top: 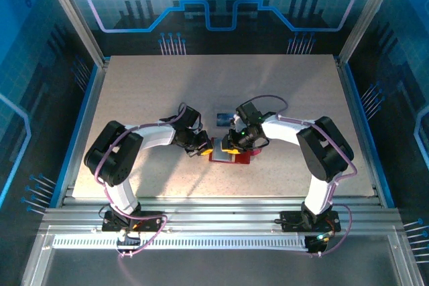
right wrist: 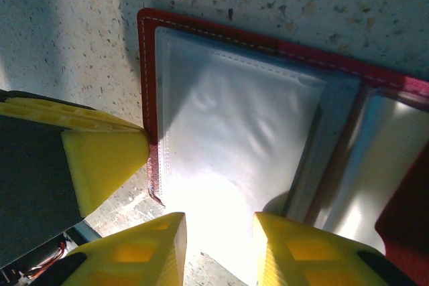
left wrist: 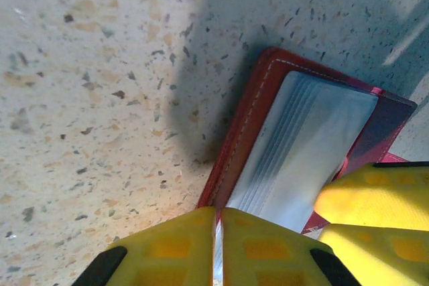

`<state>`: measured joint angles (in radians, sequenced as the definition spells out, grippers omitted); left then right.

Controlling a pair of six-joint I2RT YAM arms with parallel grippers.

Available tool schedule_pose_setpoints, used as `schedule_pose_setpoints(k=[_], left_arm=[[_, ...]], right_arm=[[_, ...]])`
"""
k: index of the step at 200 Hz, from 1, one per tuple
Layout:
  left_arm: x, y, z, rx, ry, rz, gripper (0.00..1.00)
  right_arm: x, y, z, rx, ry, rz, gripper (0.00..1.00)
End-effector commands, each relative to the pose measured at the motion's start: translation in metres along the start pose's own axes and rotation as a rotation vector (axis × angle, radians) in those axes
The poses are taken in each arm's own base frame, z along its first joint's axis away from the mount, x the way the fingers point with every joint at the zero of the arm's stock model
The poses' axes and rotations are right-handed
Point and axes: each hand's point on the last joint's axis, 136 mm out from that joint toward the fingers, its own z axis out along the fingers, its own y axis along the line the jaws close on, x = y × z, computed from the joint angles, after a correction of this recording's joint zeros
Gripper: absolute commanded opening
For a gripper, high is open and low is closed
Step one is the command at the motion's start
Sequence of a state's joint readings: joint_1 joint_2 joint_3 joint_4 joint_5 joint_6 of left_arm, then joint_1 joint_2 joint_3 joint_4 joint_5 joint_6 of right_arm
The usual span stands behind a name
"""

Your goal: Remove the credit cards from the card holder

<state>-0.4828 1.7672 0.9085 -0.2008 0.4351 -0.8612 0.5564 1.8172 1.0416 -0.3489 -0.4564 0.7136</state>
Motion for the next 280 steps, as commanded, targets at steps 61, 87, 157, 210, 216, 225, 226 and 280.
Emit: schedule_pose_setpoints(k=[61, 87, 157, 210, 216, 225, 226, 280], left_arm=[[0.012, 0.015, 0.006, -0.042, 0.034, -0.002, 0.12], [0.012, 0.017, 0.008, -0.046, 0.040, -0.003, 0.12], [0.012, 0.017, 0.008, -0.047, 0.040, -0.003, 0.12], [0.004, -0.012, -0.010, 0.021, -0.002, 0.022, 0.13], [0.004, -0.017, -0.012, 0.037, -0.007, 0.024, 0.13], [0.003, -0.024, -0.015, 0.059, -0.014, 0.023, 0.15], [0.003, -0.024, -0.016, 0.061, -0.015, 0.023, 0.15], [0.006, -0.051, -0.017, 0.161, 0.007, 0.020, 0.23]], right_arm=[[0.004, -0.010, -0.002, 0.085, 0.011, -0.029, 0.33], [0.005, -0.013, -0.003, 0.096, 0.011, -0.028, 0.34], [0.007, -0.016, -0.006, 0.095, 0.001, -0.026, 0.34], [0.008, -0.016, -0.004, 0.051, -0.009, -0.007, 0.34], [0.007, -0.015, -0.004, 0.044, -0.012, -0.007, 0.34], [0.007, -0.014, -0.004, 0.036, -0.014, -0.008, 0.34], [0.007, -0.015, -0.004, 0.036, -0.015, -0.008, 0.34], [0.008, -0.016, -0.006, 0.015, -0.024, 0.003, 0.34]])
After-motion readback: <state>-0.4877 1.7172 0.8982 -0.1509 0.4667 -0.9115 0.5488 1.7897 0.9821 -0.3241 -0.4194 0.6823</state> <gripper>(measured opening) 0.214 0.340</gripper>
